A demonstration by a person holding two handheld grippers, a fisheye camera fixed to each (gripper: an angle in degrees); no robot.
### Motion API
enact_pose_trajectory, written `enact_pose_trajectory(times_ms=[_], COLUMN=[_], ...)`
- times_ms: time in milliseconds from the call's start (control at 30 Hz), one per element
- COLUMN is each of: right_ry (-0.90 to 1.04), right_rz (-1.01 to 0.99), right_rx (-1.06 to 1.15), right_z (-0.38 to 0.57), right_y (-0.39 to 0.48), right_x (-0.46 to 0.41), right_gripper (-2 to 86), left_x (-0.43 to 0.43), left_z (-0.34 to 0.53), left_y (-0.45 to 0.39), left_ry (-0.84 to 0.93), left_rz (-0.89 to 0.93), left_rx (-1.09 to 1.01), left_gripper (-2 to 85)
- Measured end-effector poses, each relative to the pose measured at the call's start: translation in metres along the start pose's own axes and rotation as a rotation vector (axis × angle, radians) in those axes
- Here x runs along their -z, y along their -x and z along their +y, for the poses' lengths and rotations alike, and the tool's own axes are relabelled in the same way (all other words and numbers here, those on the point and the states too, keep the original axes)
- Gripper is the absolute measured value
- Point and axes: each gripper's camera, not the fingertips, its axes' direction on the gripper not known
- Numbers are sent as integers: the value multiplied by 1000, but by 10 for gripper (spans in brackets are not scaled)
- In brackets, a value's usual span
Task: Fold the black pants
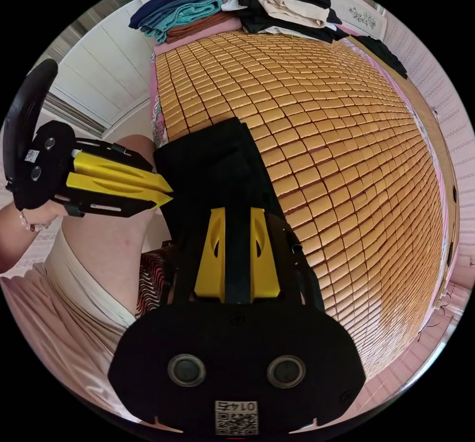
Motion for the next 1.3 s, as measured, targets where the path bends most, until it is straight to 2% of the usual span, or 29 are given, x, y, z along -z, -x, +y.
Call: enact_pose_trajectory(times_ms=[33, 200, 333, 467, 567, 667, 800, 1100, 1200, 1300], right_ry=[-7, -102, 15, -38, -70, 6, -7, -178, -212, -153], right_rz=[-28, 14, 2, 20, 36, 23, -31, -121, -110, -183], right_rx=[-5, -4, -6, 37, 68, 101, 154, 204, 216, 74], right_z=[-4, -17, -48, -67, -87, -106, -109, -88, -108, -138], right_y=[-4, -14, -21, -16, -13, -13, -20, -36, -35, -52], right_x=[7, 33, 7, 15, 16, -3, 3, 75, 91, 70], right_gripper=[20, 1, 41, 81, 85, 79, 36, 7, 15, 46], left_x=[5, 23, -2, 13, 7, -12, -11, 53, 70, 51], left_z=[1, 1, -6, -1, -3, -10, -12, 17, 18, 15], left_y=[-1, -3, 3, 4, 7, 3, -8, -34, -28, 2], left_ry=[-16, -92, 19, -10, 4, 75, 82, -113, -162, -126], left_rz=[3, -12, -54, -43, -5, 5, -10, -3, -91, -136], left_rx=[-3, 13, 43, 48, 64, 48, 6, 6, 46, 167], left_gripper=[-9, -6, 27, 64, 75, 78, 57, 40, 40, 46])
